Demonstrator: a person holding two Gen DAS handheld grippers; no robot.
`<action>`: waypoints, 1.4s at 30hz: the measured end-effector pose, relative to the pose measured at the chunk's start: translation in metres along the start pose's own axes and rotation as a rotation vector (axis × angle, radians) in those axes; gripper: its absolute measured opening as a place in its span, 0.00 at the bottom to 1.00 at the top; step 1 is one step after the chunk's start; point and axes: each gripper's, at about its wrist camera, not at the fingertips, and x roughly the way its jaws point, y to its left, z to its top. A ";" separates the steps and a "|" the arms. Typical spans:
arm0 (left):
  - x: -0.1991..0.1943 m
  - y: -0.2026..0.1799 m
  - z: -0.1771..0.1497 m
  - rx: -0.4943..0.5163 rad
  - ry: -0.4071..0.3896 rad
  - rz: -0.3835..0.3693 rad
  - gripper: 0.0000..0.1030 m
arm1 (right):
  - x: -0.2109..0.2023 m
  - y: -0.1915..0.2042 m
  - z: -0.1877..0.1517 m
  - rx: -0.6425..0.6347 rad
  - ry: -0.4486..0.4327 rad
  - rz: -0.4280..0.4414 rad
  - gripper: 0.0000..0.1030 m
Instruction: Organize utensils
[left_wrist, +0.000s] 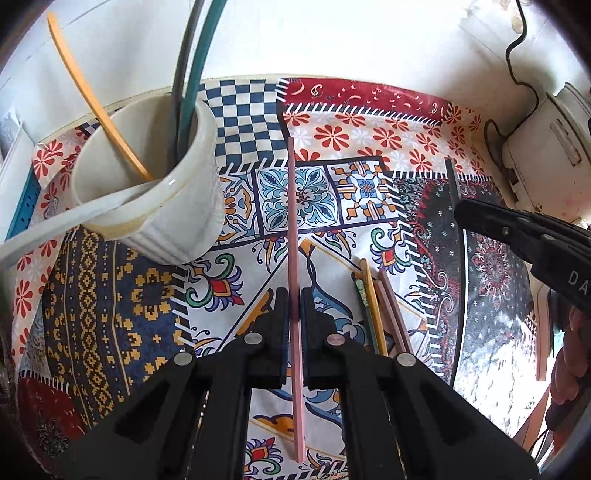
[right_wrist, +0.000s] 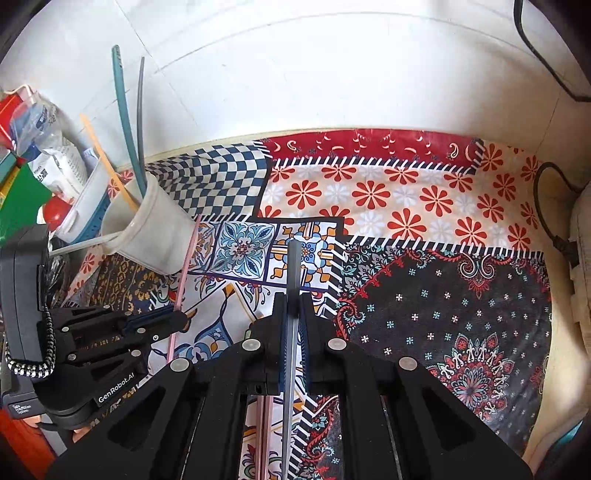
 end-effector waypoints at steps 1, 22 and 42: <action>-0.007 0.001 -0.001 -0.003 -0.015 -0.003 0.04 | -0.005 0.001 0.000 -0.003 -0.010 0.002 0.06; -0.131 0.011 -0.018 -0.078 -0.292 -0.007 0.03 | -0.068 0.033 -0.003 -0.095 -0.164 0.055 0.03; -0.183 0.031 -0.026 -0.142 -0.424 0.027 0.03 | 0.055 0.004 -0.007 -0.060 0.162 -0.022 0.24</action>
